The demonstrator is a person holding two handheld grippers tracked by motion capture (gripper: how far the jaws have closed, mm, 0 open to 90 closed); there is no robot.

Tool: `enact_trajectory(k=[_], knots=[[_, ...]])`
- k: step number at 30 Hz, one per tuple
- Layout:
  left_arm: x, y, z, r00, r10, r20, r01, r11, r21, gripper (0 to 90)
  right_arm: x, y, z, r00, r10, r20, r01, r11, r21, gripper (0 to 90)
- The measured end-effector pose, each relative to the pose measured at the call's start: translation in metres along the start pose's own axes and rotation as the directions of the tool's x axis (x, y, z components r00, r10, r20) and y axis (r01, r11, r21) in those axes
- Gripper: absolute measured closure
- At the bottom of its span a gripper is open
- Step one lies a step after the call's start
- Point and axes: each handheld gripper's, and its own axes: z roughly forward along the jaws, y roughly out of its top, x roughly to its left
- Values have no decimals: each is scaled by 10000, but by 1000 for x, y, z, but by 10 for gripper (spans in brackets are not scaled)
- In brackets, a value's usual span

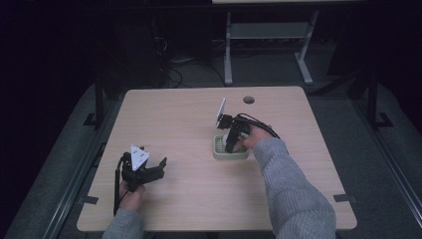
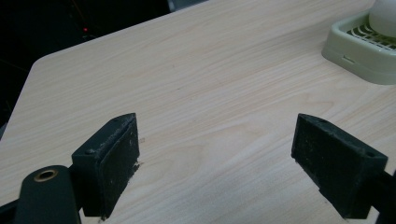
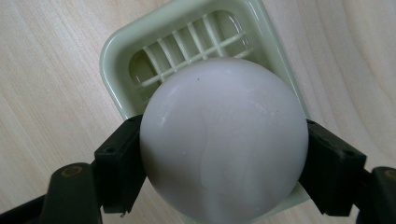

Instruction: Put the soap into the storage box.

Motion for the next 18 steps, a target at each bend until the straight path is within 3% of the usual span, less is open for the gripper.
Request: enact_trajectory(k=[6,18], knots=[[0,0,0,10000,6,-12,-6,10000,-32,148,-1,-2,0,10000,56,25,-56,10000,49,232],[-1,0,-1,10000,-15,10,15,10000,-38,148,-4,-16,-21,9984,560,-51,-562,9967,-586,189]])
